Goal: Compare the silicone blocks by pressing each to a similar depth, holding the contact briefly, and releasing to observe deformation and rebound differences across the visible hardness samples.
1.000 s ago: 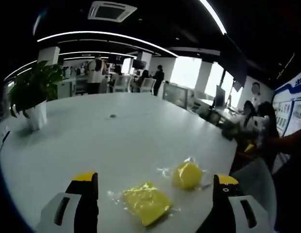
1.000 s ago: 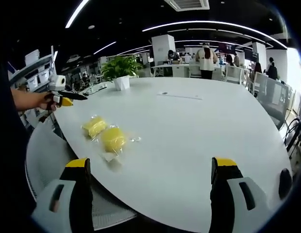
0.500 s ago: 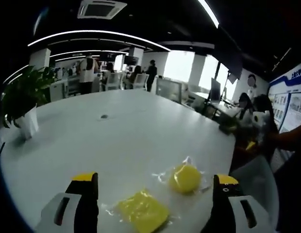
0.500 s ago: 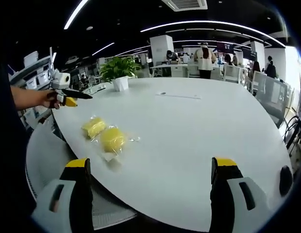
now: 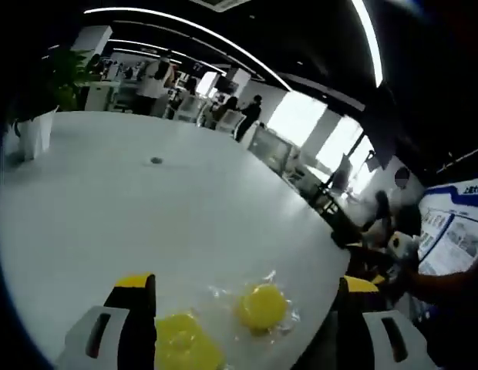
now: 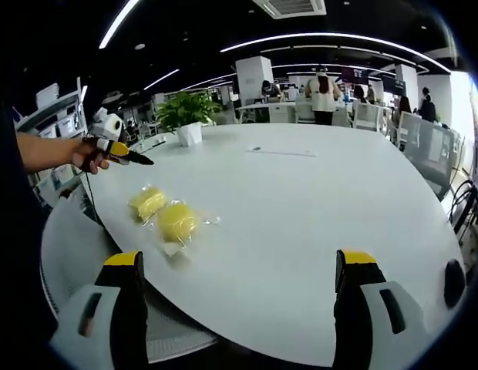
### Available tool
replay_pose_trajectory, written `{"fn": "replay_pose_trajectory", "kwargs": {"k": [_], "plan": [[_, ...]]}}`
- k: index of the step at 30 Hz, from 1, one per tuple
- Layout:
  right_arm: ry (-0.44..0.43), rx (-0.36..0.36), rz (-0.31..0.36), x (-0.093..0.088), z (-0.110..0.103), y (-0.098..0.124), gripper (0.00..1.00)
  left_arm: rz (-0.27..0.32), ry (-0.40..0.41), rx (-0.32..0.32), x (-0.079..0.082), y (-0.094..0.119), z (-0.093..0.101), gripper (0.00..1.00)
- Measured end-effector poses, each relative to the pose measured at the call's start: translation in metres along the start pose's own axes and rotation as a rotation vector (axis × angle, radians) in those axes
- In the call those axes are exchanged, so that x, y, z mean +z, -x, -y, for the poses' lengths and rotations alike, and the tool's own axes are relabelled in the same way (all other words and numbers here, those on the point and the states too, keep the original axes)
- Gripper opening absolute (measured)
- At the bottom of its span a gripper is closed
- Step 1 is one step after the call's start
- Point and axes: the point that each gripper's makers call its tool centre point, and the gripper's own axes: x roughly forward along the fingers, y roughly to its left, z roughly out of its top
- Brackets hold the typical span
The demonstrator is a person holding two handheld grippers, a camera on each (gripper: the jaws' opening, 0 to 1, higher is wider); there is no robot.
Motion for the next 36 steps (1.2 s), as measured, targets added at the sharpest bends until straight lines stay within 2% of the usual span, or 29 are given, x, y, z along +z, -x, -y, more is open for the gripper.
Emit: {"fn": "replay_pose_trajectory", "kwargs": {"k": [7, 13, 16, 18, 21, 27, 33, 36], "plan": [[-0.007, -0.002, -0.001, -0.003, 0.001, 0.0, 0.96, -0.021, 0.044, -0.013, -0.004, -0.011, -0.001, 0.99], [-0.012, -0.004, -0.001, -0.005, 0.001, 0.001, 0.96, -0.077, 0.033, -0.026, -0.015, -0.028, 0.005, 0.97], [-0.015, -0.005, -0.001, -0.007, 0.003, 0.001, 0.96, -0.098, 0.045, -0.012, -0.019, -0.036, 0.001, 0.94], [-0.017, -0.006, 0.0, -0.007, 0.003, 0.002, 0.96, -0.101, 0.062, -0.002, -0.021, -0.039, -0.003, 0.92], [-0.02, -0.008, 0.001, -0.007, 0.003, 0.002, 0.96, -0.106, 0.142, -0.014, -0.025, -0.046, -0.002, 0.93], [-0.023, -0.011, -0.002, -0.009, 0.004, 0.004, 0.96, -0.141, 0.174, -0.008, -0.037, -0.056, -0.006, 0.92], [-0.02, -0.011, -0.005, -0.008, 0.005, 0.004, 0.96, -0.178, 0.247, -0.01, -0.047, -0.066, -0.006, 0.9], [-0.018, -0.008, -0.006, -0.008, 0.005, 0.004, 0.96, -0.179, 0.253, -0.01, -0.048, -0.071, -0.006, 0.87]]}}
